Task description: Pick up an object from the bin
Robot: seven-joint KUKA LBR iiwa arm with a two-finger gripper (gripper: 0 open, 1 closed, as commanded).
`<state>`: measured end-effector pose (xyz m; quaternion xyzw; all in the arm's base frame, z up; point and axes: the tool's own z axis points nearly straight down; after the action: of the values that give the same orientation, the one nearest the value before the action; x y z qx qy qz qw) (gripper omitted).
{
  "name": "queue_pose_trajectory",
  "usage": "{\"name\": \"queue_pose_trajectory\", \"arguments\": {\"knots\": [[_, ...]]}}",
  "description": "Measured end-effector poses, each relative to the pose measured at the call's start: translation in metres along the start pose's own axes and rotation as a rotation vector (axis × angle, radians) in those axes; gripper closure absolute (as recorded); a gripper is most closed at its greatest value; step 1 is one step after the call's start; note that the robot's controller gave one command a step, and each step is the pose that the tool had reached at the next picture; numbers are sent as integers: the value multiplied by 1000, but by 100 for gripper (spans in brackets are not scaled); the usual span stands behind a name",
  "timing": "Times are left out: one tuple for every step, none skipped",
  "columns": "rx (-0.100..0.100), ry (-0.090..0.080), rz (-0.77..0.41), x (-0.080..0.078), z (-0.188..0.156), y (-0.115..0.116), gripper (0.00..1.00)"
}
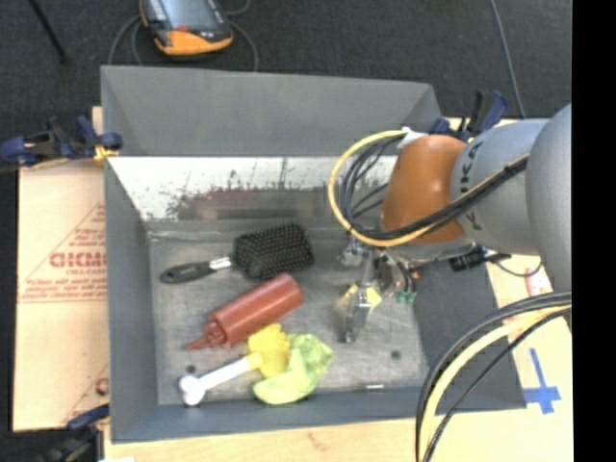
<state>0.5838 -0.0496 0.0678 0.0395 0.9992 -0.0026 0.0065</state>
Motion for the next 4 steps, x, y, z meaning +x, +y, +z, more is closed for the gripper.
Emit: {"name": "queue_pose_trajectory", "arguments": {"knots": [[-5, 4, -61, -11, -5, -21, 100], [-4, 4, -61, -11, -5, -21, 100], [-4, 15, -78, -4, -56, -22, 100], [-4, 8, -75, -25, -89, -24, 0]]}}
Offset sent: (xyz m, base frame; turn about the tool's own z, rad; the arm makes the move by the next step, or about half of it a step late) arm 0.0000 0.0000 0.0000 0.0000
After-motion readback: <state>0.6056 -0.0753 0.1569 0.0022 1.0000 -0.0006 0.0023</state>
